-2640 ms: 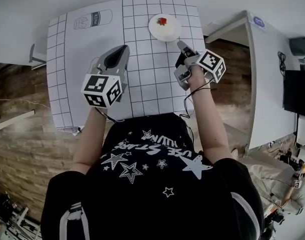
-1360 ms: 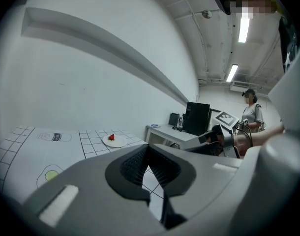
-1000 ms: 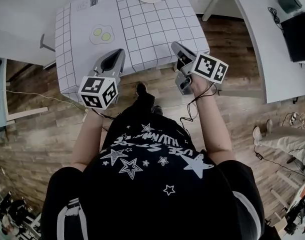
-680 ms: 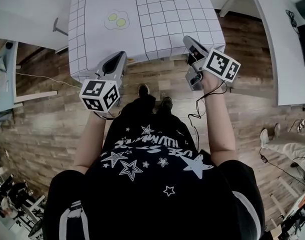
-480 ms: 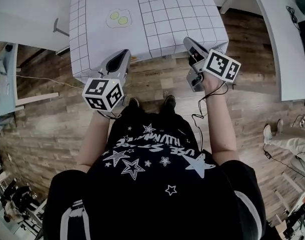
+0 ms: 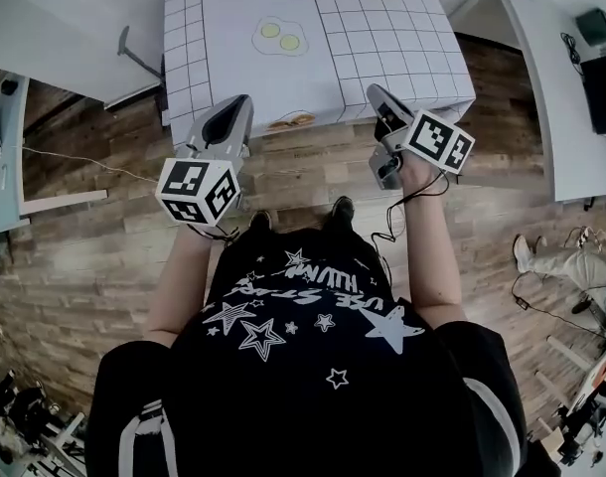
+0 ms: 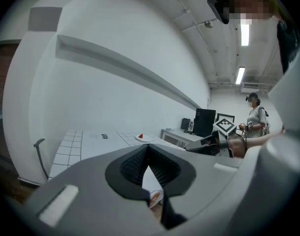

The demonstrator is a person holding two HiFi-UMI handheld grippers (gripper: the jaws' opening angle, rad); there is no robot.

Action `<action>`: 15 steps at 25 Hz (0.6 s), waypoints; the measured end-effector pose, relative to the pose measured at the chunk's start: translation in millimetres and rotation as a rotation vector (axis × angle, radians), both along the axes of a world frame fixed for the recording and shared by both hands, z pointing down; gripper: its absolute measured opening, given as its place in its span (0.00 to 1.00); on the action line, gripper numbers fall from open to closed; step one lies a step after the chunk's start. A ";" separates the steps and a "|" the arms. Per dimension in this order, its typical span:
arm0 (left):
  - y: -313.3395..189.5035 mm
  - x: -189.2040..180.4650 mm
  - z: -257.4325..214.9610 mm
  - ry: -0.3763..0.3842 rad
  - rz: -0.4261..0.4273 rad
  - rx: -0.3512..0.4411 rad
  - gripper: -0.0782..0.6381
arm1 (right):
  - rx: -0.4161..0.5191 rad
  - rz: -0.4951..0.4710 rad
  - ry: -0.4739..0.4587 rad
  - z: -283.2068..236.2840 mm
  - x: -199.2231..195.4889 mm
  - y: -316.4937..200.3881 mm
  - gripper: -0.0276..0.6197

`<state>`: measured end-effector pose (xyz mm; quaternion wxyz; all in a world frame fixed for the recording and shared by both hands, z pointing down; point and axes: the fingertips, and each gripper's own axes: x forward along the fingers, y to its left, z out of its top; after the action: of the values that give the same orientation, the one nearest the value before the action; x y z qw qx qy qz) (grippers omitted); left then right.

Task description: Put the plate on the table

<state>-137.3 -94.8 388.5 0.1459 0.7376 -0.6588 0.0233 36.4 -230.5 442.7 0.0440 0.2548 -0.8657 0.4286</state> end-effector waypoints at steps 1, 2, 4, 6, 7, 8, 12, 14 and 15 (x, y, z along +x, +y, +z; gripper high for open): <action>7.0 -14.4 0.1 0.007 -0.010 0.004 0.12 | 0.008 0.006 0.013 -1.6 -7.6 5.4 0.08; 13.6 -27.2 0.6 0.014 -0.016 0.007 0.12 | 0.017 0.014 0.026 -3.4 -14.1 11.0 0.08; 26.9 -48.9 1.7 0.029 -0.013 0.017 0.12 | 0.033 0.036 0.043 -7.5 -25.2 22.9 0.08; 39.5 -65.9 4.1 0.037 0.004 0.022 0.12 | 0.042 0.068 0.049 -11.1 -34.4 35.8 0.08; 45.4 -71.6 6.0 0.038 0.019 0.021 0.12 | 0.043 0.088 0.052 -11.7 -37.4 43.0 0.08; 50.8 -75.0 7.9 0.039 0.040 0.020 0.12 | 0.041 0.109 0.056 -11.3 -38.7 50.9 0.08; 64.4 -72.7 14.0 0.028 0.157 0.017 0.12 | 0.019 0.187 0.083 -5.1 -35.6 88.0 0.07; 68.3 -69.3 16.1 0.026 0.200 0.015 0.12 | 0.002 0.213 0.098 0.4 -31.8 107.0 0.08; 69.5 -66.4 17.0 0.033 0.217 0.013 0.12 | -0.006 0.229 0.102 2.8 -27.5 115.4 0.08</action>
<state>-203.7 -25.2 405.5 0.1484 0.8060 -0.5726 0.0225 9.0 -115.1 445.5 0.0393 0.3735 -0.8262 0.4199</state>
